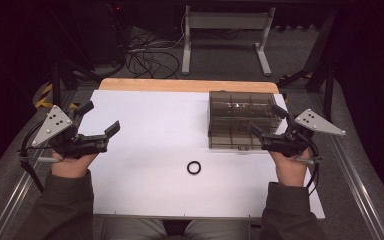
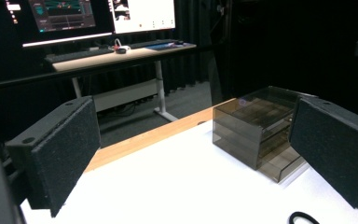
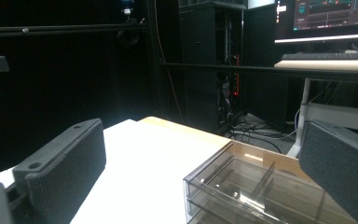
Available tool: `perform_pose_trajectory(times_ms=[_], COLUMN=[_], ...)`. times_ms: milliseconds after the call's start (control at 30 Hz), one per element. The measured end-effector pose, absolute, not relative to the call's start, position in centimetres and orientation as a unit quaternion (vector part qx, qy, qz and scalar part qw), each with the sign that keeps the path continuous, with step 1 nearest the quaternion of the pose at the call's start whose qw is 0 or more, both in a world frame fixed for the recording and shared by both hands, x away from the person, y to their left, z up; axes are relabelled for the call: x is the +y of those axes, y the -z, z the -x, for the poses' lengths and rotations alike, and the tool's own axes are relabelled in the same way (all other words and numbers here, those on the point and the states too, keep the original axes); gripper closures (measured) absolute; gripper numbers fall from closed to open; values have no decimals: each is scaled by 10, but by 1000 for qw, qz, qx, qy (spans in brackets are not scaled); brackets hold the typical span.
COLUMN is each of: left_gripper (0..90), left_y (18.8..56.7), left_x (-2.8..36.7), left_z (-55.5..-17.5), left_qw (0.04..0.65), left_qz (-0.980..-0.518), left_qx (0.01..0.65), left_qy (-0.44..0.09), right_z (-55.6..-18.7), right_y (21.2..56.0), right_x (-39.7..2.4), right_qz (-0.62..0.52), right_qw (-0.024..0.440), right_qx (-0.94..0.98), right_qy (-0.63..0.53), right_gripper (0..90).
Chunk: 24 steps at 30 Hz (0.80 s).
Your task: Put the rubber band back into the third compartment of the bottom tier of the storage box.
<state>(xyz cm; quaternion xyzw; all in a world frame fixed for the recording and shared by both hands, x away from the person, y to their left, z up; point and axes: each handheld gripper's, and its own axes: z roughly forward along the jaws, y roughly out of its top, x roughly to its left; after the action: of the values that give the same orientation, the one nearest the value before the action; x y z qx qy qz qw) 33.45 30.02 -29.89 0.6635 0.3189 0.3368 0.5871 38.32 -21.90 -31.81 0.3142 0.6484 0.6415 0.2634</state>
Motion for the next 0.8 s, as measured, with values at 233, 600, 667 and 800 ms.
perform_pose_trajectory(times_ms=[233, 600, 667, 800], left_gripper=[35, 39, 39, 39], left_y=[299, 297, 297, 299], left_x=[301, 310, 311, 311], left_z=[-335, -329, -329, -330], left_qw=[583, 587, 588, 587], left_qz=[-665, -651, -651, -651], left_qx=[319, 323, 324, 326], left_qy=[-340, -355, -355, -354], right_z=[-387, -394, -394, -397], right_y=[331, 350, 351, 357], right_x=[-192, -156, -154, -147], right_qz=[-297, -276, -277, -283], right_qw=[250, 237, 236, 216], right_qx=[677, 738, 740, 747], right_qy=[-625, -568, -566, -562], right_gripper=[36, 84, 102, 170])
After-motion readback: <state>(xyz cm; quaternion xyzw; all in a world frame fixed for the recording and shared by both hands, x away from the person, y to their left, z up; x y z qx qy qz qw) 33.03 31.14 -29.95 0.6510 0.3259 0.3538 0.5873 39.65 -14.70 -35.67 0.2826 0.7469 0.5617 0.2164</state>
